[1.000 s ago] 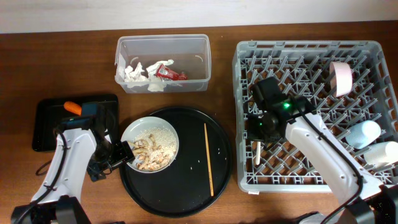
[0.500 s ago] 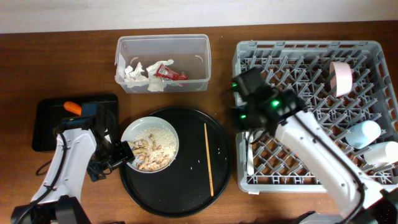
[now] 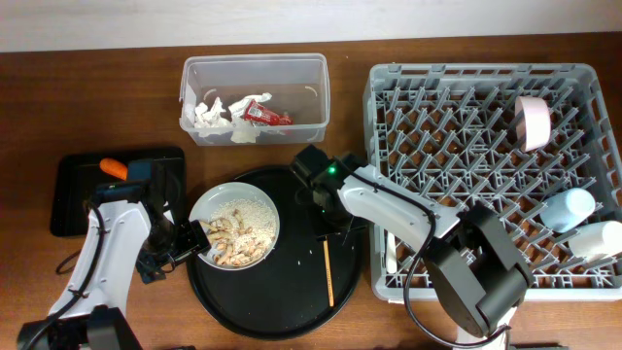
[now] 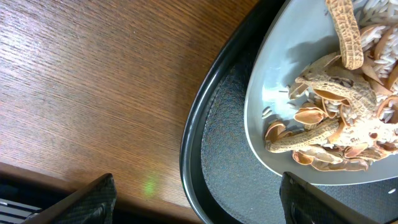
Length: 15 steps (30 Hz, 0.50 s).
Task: Sort waste into correct bins and load items into the dishwasher rack
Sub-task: 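Grasp the wooden chopstick with the right gripper and place it in the rack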
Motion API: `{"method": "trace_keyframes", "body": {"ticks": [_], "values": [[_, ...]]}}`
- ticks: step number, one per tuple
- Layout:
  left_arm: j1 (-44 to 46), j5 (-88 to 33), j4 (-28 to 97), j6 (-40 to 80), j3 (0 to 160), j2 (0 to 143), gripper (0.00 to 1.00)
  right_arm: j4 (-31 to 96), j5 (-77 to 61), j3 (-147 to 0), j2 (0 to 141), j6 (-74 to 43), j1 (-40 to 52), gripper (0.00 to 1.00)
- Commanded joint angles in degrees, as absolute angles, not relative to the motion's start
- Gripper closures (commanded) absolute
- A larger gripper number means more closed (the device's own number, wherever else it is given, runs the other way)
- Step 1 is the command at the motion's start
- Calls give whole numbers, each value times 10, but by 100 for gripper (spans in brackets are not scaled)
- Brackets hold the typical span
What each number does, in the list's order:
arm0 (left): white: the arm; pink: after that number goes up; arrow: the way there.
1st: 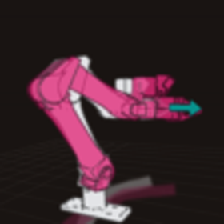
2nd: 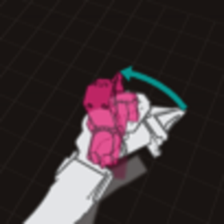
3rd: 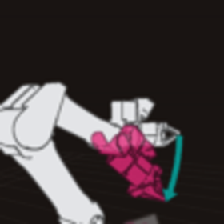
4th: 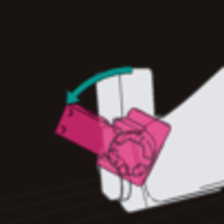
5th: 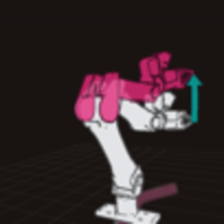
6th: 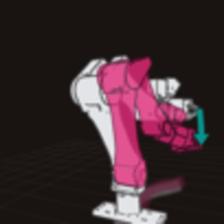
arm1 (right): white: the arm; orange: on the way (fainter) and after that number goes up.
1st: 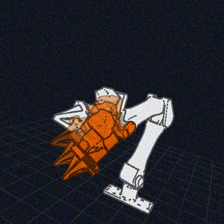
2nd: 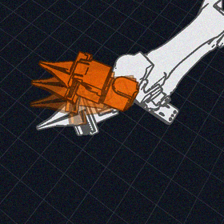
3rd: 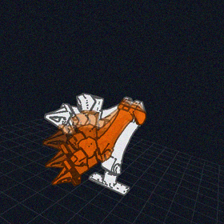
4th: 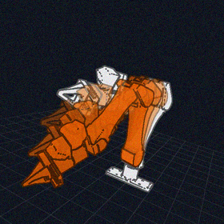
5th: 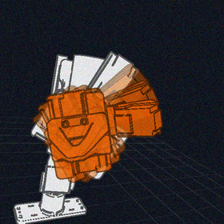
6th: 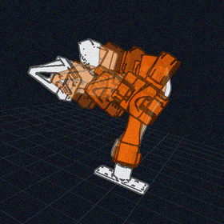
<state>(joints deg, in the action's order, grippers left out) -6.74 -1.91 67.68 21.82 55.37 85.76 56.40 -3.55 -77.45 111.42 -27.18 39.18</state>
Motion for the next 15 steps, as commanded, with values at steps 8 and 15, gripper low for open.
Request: {"method": "trace_keyframes", "body": {"ticks": [8, 15], "values": [[-65, -17, 675, 209, 552, 856, 16, 524, -39, -743, 1139, -311, 417, 46], [-65, -17, 675, 209, 552, 856, 16, 505, -39, -717, 1139, -325, 417, 68]]}}
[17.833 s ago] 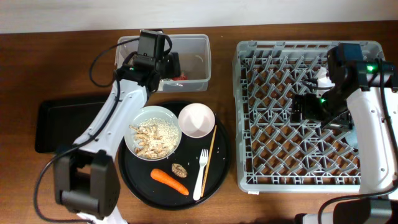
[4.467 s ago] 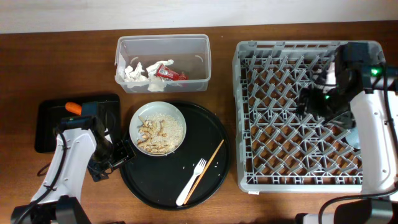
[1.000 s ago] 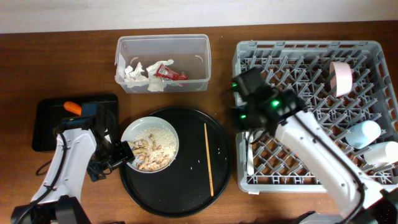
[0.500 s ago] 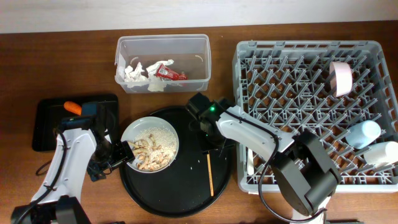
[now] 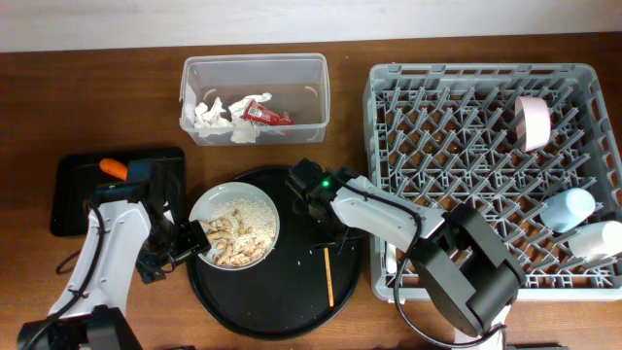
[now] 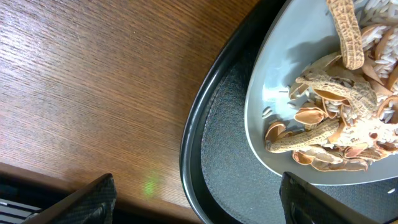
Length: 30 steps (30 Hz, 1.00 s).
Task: Sort waste into correct bins and load items into the dishwasher rack
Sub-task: 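Grasp the wooden chopstick with the right gripper and place it in the rack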
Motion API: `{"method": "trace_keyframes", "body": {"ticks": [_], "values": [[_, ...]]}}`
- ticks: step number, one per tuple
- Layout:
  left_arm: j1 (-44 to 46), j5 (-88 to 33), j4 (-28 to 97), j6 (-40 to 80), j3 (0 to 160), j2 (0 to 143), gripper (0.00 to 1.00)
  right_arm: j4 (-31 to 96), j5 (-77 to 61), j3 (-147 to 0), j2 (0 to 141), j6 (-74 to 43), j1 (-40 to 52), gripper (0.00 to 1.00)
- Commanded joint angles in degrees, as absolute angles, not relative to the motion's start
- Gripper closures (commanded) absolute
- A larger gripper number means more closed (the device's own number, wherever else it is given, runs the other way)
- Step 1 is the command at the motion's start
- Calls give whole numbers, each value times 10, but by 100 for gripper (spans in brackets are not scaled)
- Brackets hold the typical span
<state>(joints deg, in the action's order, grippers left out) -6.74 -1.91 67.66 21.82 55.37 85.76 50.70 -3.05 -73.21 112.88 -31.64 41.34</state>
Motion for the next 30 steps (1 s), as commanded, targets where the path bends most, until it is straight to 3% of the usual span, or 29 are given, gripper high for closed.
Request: {"method": "trace_keyframes", "body": {"ticks": [1, 4, 8, 13, 18, 27, 29, 30], "values": [[-65, -17, 675, 209, 552, 856, 16, 505, -39, -717, 1139, -325, 417, 76], [-65, -17, 675, 209, 552, 856, 16, 506, -41, -717, 1139, -325, 417, 96], [-65, -17, 676, 209, 552, 856, 16, 518, -44, -726, 1121, -325, 416, 96], [-65, -17, 675, 209, 552, 856, 16, 631, 49, -839, 964, -318, 413, 96], [-65, -17, 676, 209, 552, 856, 16, 726, 104, -841, 882, -299, 289, 96], [-65, -17, 676, 209, 552, 856, 16, 616, 95, -703, 935, -272, 234, 96], [-65, -17, 676, 209, 552, 856, 16, 607, 96, -703, 937, -272, 234, 89], [-65, -17, 676, 209, 552, 856, 16, 595, 97, -703, 937, -272, 234, 80]]}}
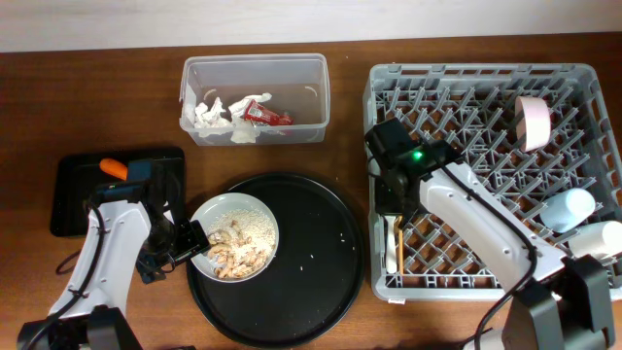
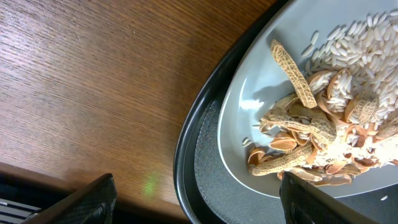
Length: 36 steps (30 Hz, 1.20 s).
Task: Sort waste into correct bins and load items into the dishwasher rack
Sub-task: 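Grasp the wooden chopstick with the right gripper and place it in the rack, then grasp the rim of the white bowl with the left gripper and lift it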
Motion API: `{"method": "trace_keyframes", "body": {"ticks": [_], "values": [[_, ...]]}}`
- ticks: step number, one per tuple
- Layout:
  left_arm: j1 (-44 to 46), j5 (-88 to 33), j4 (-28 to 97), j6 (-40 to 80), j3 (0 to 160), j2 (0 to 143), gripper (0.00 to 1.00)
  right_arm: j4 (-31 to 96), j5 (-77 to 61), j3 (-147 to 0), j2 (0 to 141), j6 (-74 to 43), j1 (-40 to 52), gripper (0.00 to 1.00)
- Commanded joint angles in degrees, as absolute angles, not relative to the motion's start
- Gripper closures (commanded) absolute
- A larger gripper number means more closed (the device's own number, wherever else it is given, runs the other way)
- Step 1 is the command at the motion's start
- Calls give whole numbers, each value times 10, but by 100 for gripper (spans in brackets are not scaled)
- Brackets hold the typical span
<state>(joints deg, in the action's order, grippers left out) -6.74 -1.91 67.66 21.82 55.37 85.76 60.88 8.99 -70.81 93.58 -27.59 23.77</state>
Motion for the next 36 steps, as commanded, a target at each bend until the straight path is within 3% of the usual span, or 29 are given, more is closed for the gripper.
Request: {"method": "trace_keyframes", "body": {"ticks": [1, 3, 7, 9, 11, 17, 20, 26, 28, 29, 33, 36], "values": [[-65, -17, 677, 209, 552, 856, 16, 595, 97, -704, 937, -272, 234, 76], [-65, -17, 678, 209, 552, 856, 16, 597, 97, -705, 925, -272, 234, 68], [-65, -17, 702, 209, 580, 852, 16, 635, 97, -752, 851, -271, 221, 65], [-64, -17, 709, 209, 600, 837, 16, 652, 97, -762, 783, -270, 188, 43], [-48, -17, 703, 207, 604, 818, 16, 687, 96, -762, 741, -266, 130, 35], [115, 20, 649, 184, 604, 813, 16, 735, 92, -761, 744, -244, 45, 35], [103, 106, 646, 234, 604, 813, 16, 738, 91, -761, 744, -242, 45, 35], [36, 78, 611, 263, 598, 818, 17, 738, 91, -760, 744, -242, 45, 35], [36, 50, 611, 283, 588, 821, 28, 738, 91, -759, 744, -241, 45, 35], [37, -13, 618, 282, 585, 822, 28, 738, 91, -758, 744, -238, 45, 35], [97, -60, 633, 234, 582, 822, 28, 737, 91, -757, 744, -238, 45, 35], [183, 5, 632, 222, 581, 823, 28, 737, 91, -757, 744, -238, 45, 35]]}}
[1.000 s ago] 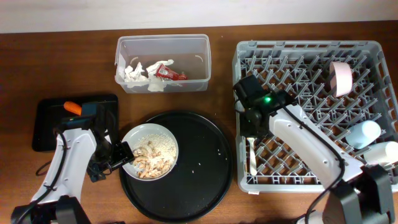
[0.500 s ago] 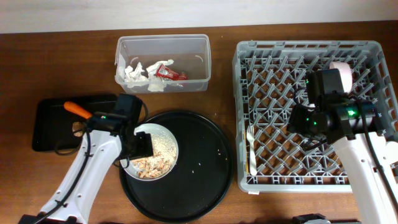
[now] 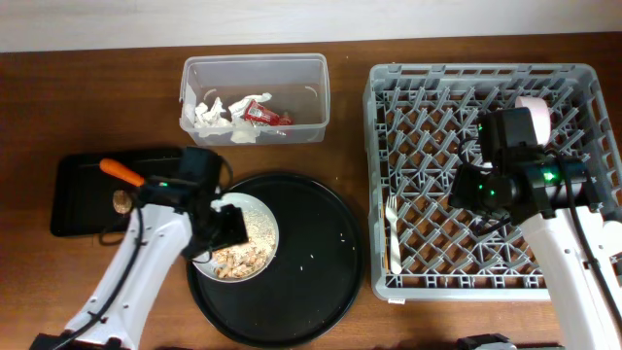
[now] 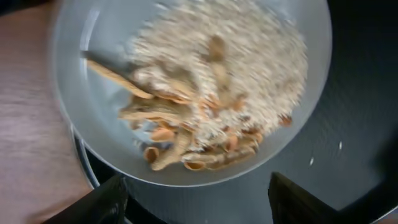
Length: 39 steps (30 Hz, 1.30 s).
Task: Sort waste into correct bins and load items into the dishwasher rack
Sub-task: 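Grasp the rim of the white bowl with the left gripper and lift it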
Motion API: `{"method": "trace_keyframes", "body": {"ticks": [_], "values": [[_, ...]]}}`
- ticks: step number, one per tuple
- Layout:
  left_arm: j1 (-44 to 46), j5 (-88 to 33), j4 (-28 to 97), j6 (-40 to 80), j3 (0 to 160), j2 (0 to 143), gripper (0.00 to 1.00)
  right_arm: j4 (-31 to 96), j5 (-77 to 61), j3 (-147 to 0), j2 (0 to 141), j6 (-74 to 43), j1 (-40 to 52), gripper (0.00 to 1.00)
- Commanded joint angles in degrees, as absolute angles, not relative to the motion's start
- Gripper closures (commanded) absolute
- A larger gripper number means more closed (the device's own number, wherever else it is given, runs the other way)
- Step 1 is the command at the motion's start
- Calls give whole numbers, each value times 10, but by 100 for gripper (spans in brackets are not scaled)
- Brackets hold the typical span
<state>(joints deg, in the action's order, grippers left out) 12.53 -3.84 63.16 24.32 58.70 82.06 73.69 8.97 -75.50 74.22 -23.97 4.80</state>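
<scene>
A grey bowl (image 3: 243, 243) of rice and peanut shells (image 4: 199, 118) sits at the left of the round black tray (image 3: 301, 272). My left gripper (image 3: 224, 226) hovers over the bowl's near rim (image 4: 198, 186), open, its fingers (image 4: 106, 202) spread wide with nothing between them. The grey dishwasher rack (image 3: 583, 73) holds a white fork (image 3: 392, 233) at its left side and a pink cup (image 3: 533, 122) at the back. My right gripper (image 3: 468, 191) hangs over the middle of the rack; its jaws do not show.
A clear bin (image 3: 316, 92) with crumpled paper and a red wrapper stands behind the round tray. A black rectangular tray (image 3: 73, 209) at the far left holds an orange piece (image 3: 121, 172) and a brown round piece (image 3: 121, 201).
My left arm has swung from the bowl's left side to above it, and its camera now looks straight down into the bowl. My right arm has moved from the rack's left part to its middle right.
At first my left gripper stood open at the bowl's left rim while my right arm reached over the round tray, where a wooden stick lay. Then the stick was gone from the tray, my right arm stood over the rack's left side, and the bowl sat slightly lower-left. Now both arms have shifted.
</scene>
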Motion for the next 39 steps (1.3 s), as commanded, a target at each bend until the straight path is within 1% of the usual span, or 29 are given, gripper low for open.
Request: {"method": "trace_keyframes", "body": {"ticks": [1, 2, 5, 6, 10, 13, 16, 19, 22, 23, 25, 26, 32, 33, 34, 35, 38, 39], "values": [[215, 30, 632, 222, 581, 827, 28, 737, 91, -757, 744, -238, 45, 35], [255, 49, 632, 222, 581, 841, 28, 738, 91, -757, 744, -238, 45, 35], [303, 50, 638, 222, 581, 888, 28, 739, 91, -757, 744, -238, 45, 35], [321, 50, 656, 232, 581, 922, 30, 740, 91, -757, 744, -238, 45, 35], [333, 49, 689, 248, 581, 998, 38, 740, 91, -757, 744, -238, 45, 35], [333, 48, 702, 262, 579, 999, 39, 740, 91, -757, 744, -238, 45, 35], [333, 48, 675, 263, 548, 999, 41, 740, 91, -757, 744, -238, 45, 35], [333, 48, 653, 263, 535, 999, 53, 740, 91, -757, 744, -238, 45, 35], [333, 47, 617, 263, 535, 999, 58, 741, 91, -757, 744, -238, 45, 35], [333, 43, 610, 263, 536, 999, 59, 742, 91, -757, 744, -238, 45, 35], [333, 44, 619, 263, 548, 999, 66, 742, 91, -757, 744, -238, 45, 35], [333, 44, 629, 263, 561, 999, 67, 742, 91, -757, 744, -238, 45, 35], [332, 63, 656, 261, 636, 997, 65, 744, 91, -757, 744, -238, 45, 35], [332, 58, 654, 261, 655, 996, 61, 744, 91, -757, 744, -238, 45, 35], [332, 48, 637, 261, 686, 996, 41, 744, 91, -757, 744, -238, 45, 35], [332, 33, 607, 262, 698, 996, 36, 744, 91, -757, 744, -238, 45, 35], [333, -86, 510, 271, 697, 1002, 36, 746, 91, -757, 744, -238, 45, 35], [333, -86, 507, 291, 697, 1008, 36, 747, 91, -757, 744, -238, 45, 36]]}}
